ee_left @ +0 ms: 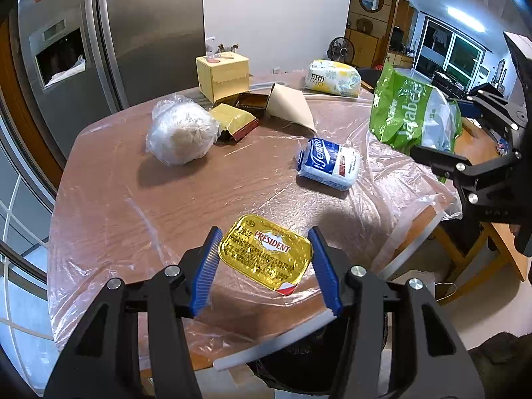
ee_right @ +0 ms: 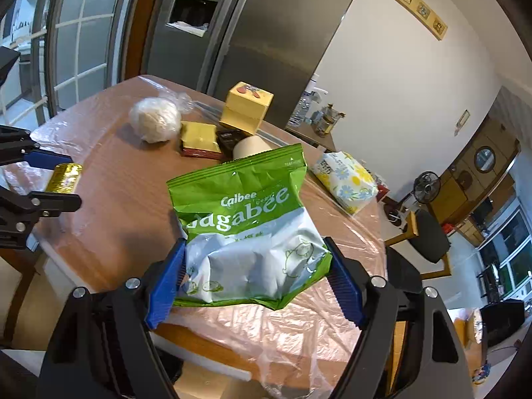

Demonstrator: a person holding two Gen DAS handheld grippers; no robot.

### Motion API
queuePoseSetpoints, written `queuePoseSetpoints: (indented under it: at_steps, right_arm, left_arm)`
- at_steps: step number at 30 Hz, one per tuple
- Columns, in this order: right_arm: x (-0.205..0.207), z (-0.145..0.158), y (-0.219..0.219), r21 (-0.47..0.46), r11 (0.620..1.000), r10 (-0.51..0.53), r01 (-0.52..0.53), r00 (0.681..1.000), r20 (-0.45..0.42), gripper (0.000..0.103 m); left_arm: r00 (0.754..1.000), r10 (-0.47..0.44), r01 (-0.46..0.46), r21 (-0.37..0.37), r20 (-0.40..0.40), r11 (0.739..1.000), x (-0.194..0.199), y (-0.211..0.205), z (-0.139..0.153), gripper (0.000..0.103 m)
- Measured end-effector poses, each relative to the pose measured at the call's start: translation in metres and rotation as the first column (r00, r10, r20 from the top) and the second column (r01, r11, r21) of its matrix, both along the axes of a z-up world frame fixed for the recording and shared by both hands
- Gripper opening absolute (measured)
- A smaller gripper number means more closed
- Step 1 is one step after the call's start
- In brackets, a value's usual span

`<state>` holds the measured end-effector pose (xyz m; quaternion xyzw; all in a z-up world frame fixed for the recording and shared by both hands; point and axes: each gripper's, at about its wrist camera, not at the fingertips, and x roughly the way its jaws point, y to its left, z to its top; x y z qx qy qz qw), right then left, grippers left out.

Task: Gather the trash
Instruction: 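Carry the butter portion and chip bag over the black bin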

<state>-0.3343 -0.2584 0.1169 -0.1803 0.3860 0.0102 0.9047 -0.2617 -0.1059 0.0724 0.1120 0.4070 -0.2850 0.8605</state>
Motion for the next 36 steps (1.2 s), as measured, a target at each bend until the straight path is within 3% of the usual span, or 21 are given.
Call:
queuePoseSetpoints:
  at_steps: [19,36]
  right_arm:
    - [-0.042,-0.003,0.036,0.138,0.984,0.121,-0.112,0.991,-0.060,0.078]
    - [-0.078,-0.031,0.018,0.281,0.953,0.176,-0.110,0.960,-0.219,0.078]
  left_arm:
    - [0.999,-0.034,0.034,0.005,0.013,0.999,-0.047,0.006,0.006,0.054]
    - [0.996,-0.078,0.081,0.051,-0.046,0.995,-0.086,0.000,-0.014,0.054]
